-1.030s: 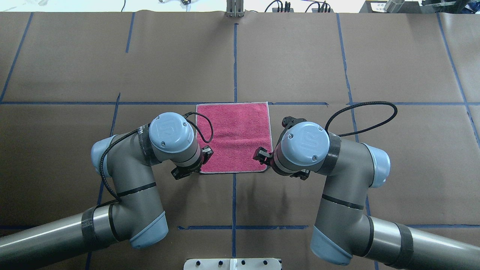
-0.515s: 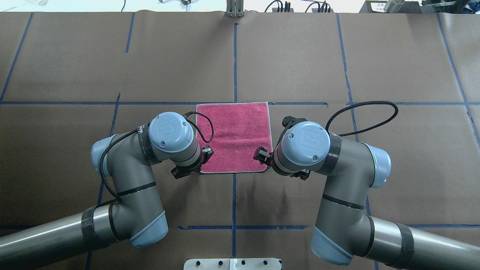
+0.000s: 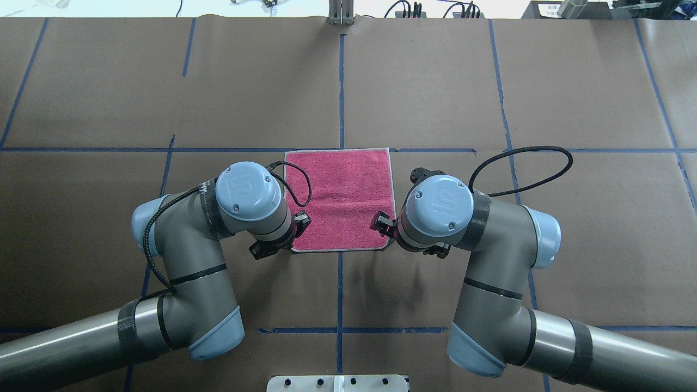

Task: Fold towel twice with both arms

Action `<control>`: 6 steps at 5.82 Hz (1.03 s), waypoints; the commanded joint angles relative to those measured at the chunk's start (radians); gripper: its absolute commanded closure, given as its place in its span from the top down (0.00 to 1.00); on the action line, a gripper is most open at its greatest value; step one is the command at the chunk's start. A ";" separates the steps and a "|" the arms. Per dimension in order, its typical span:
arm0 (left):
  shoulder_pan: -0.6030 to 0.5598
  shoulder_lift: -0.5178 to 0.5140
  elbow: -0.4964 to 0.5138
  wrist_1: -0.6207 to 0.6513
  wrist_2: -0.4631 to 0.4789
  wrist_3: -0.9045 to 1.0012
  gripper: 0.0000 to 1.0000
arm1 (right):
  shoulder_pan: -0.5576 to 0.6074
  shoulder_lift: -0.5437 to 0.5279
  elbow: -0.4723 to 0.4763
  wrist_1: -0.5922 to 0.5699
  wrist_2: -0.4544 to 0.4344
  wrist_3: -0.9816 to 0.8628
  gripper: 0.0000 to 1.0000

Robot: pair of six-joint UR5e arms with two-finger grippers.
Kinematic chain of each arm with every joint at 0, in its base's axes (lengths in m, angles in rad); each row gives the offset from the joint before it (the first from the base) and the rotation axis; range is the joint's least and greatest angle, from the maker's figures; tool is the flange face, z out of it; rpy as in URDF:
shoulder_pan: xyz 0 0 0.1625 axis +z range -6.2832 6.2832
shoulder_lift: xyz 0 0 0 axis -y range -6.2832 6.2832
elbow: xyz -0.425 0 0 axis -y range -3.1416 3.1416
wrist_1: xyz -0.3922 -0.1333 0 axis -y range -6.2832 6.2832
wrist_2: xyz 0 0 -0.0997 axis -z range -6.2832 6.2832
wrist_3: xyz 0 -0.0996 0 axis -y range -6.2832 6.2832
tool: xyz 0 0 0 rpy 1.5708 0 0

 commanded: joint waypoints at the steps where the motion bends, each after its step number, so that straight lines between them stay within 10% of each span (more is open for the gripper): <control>1: 0.000 0.000 -0.001 0.000 -0.001 -0.002 0.00 | 0.002 0.013 -0.066 0.062 0.000 0.005 1.00; 6: 0.000 0.000 -0.001 0.000 -0.001 -0.002 0.00 | 0.009 0.073 -0.119 0.072 0.029 0.005 0.98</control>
